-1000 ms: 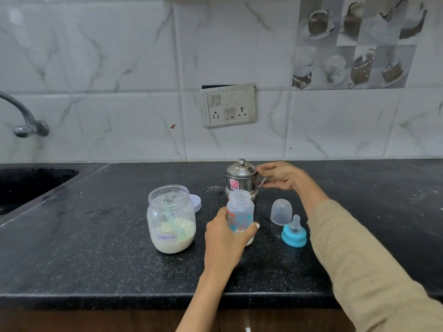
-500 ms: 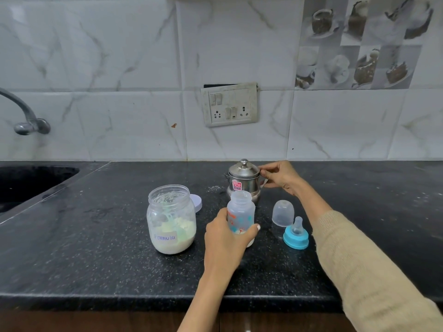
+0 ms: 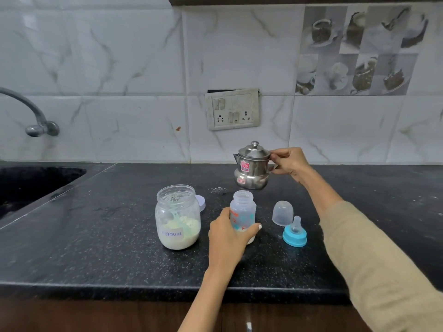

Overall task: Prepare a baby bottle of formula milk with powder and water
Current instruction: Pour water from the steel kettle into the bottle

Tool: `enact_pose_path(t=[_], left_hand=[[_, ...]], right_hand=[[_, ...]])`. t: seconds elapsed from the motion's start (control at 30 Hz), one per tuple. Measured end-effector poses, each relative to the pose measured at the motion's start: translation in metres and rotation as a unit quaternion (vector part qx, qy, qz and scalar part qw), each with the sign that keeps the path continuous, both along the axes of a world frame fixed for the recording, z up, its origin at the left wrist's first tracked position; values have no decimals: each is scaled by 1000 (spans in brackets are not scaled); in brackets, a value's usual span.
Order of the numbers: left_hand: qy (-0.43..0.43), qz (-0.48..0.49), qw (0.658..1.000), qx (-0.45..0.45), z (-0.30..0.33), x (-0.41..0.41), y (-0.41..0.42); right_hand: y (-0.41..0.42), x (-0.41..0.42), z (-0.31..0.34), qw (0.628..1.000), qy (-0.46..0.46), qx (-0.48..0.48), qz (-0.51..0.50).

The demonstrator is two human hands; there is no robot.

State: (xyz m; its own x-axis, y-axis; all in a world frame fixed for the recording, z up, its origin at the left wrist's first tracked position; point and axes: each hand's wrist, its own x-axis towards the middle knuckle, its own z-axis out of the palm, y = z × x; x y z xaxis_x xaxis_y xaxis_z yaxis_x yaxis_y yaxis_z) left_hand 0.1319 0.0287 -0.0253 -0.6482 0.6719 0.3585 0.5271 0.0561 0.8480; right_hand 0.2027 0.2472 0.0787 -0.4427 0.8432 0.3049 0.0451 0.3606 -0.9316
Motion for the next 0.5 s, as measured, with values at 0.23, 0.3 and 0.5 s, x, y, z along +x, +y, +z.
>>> enact_pose_path(t=[0.23,0.3,0.5], left_hand=[[-13,3,1000,-23,6,1,-2],[-14,4,999,-32,8,2,-4],[-8,6,999,-49,12,4,-12]], right_hand=[[-44,36,33,1000,-21,21,-2],[-59,47,36,999,-28,24,-5],[-89,76,40,997,-64,36,-8]])
